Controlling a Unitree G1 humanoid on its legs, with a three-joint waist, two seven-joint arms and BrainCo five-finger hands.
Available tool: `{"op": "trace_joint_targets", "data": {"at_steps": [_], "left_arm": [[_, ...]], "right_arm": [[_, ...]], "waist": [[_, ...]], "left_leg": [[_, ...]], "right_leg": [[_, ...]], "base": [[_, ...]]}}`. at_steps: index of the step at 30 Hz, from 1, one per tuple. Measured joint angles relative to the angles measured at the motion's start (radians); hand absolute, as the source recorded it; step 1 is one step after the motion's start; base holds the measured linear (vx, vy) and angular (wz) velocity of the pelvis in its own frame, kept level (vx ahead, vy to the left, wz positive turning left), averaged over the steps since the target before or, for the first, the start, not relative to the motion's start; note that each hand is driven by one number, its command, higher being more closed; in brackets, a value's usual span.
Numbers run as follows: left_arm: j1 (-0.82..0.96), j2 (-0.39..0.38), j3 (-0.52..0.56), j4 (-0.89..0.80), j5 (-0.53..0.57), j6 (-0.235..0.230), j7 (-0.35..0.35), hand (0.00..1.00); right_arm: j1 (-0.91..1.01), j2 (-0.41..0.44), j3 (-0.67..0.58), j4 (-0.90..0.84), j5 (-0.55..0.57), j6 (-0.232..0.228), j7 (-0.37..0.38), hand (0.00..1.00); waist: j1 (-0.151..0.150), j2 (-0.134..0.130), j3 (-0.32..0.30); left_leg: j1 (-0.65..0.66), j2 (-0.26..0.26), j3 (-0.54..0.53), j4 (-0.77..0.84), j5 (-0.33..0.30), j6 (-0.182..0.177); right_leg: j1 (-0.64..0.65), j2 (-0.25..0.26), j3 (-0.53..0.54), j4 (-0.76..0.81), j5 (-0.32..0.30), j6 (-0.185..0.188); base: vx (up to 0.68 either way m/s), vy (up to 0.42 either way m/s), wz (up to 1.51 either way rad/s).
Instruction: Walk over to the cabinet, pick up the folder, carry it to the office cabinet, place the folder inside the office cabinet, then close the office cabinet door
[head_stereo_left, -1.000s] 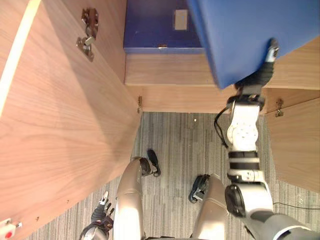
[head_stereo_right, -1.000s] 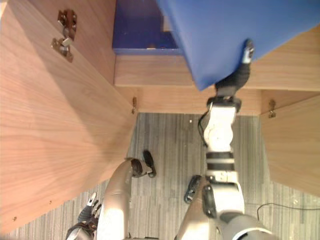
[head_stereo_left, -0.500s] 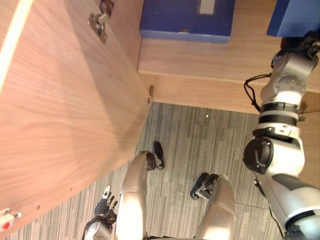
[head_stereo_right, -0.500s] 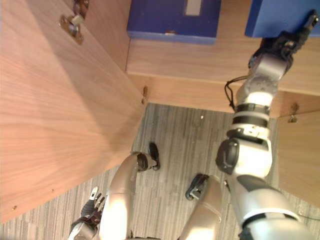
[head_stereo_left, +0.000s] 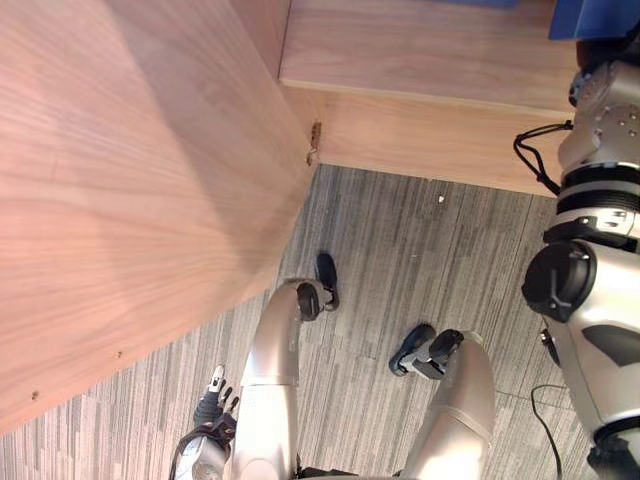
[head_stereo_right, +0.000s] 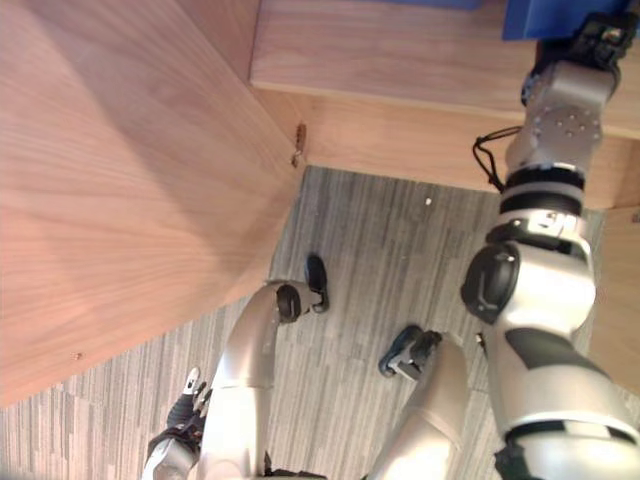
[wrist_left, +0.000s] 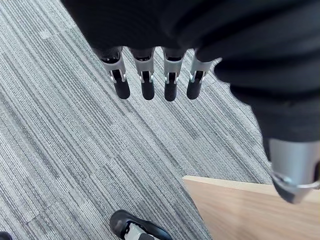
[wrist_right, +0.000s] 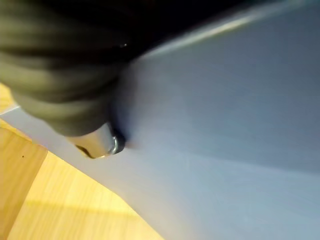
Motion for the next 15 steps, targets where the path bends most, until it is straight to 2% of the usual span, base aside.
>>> {"op": "trace_joint_targets", "data": {"at_steps": [3,8,9,15], "left_arm": [[-0.003,-0.013,0.023,0.001,0.0,-0.001,0.002,0.0],[-0.009,-0.042,0.052,0.03,0.009,-0.001,0.006,0.0],[-0.01,-0.047,0.06,0.035,0.014,-0.001,0.006,0.0],[-0.019,-0.065,0.113,0.068,0.021,-0.001,0.007,0.0]], "right_arm": [[-0.021,-0.026,-0.002,0.0,-0.001,-0.004,0.0,1.0],[-0.027,-0.035,-0.009,0.0,0.004,-0.028,0.0,1.0],[-0.03,-0.035,-0.011,-0.001,0.005,-0.038,0.0,0.0],[-0.037,-0.035,-0.019,-0.036,0.004,-0.063,0.001,0.0]], "waist": [[-0.002,0.0,0.0],[-0.001,-0.001,0.001],[-0.001,-0.001,0.001],[-0.005,-0.002,0.001]], "left_leg": [[-0.024,0.001,-0.001,-0.005,0.009,-0.008],[-0.03,0.003,-0.001,-0.007,0.019,0.005],[-0.03,0.006,-0.001,-0.007,0.019,0.005],[-0.029,0.01,-0.004,-0.013,0.02,-0.006]], "right_leg": [[-0.025,0.0,-0.001,0.003,0.001,-0.001],[-0.031,0.004,-0.003,0.002,0.001,-0.001],[-0.031,0.006,-0.003,0.001,0.0,-0.001],[-0.031,0.015,-0.005,-0.003,0.001,-0.001]], "base": [[0.01,-0.072,0.03],[0.05,-0.078,0.0],[0.06,-0.073,-0.04],[0.03,-0.069,-0.02]]}}
